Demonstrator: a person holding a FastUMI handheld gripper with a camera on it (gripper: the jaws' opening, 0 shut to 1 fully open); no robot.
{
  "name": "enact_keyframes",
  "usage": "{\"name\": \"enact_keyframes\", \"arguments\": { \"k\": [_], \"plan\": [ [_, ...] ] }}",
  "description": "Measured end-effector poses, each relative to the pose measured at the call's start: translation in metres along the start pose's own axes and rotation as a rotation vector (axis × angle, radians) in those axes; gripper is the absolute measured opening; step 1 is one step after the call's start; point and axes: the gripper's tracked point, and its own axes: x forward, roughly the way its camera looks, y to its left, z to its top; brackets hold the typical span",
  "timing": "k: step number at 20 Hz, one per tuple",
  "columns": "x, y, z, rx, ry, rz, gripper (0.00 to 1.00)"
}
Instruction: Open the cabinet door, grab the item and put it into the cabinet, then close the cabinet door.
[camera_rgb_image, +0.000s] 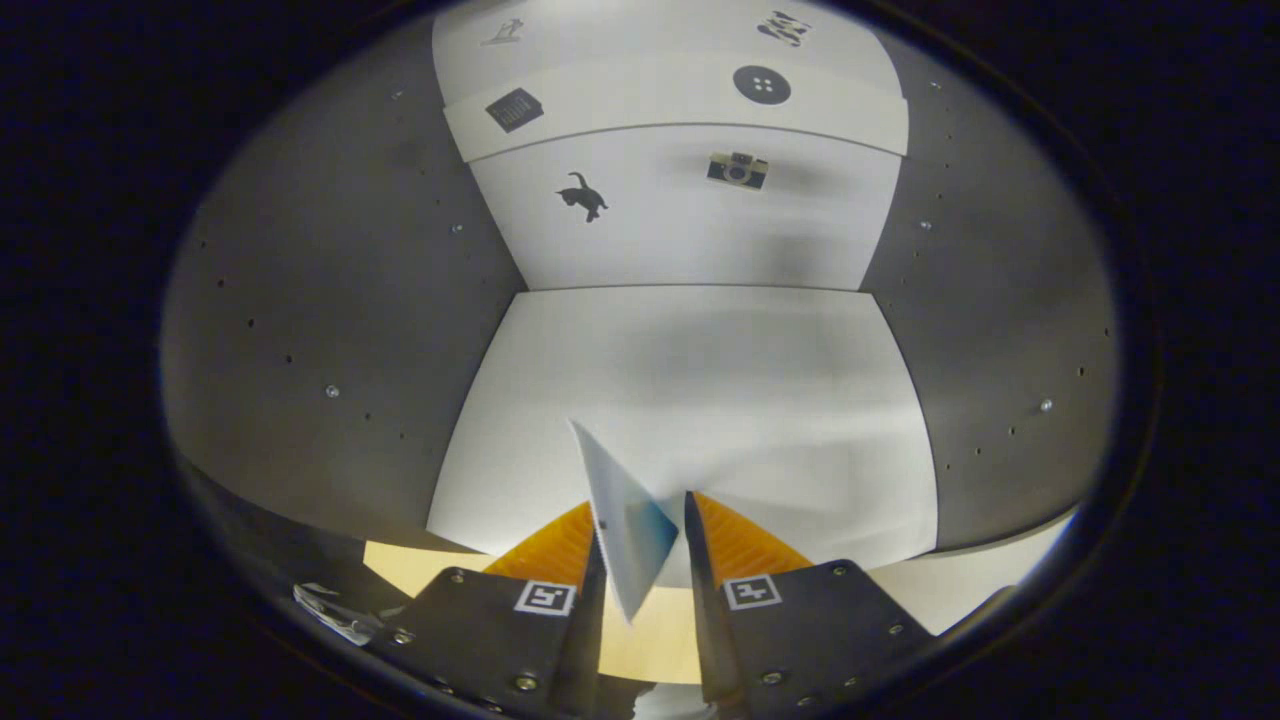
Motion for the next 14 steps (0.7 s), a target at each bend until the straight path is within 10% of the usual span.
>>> {"name": "enact_keyframes", "arguments": {
  "k": [14],
  "plan": [
    [-0.139, 0.010, -0.016, 0.012, -0.325, -0.004, 0.40]
  ]
}}
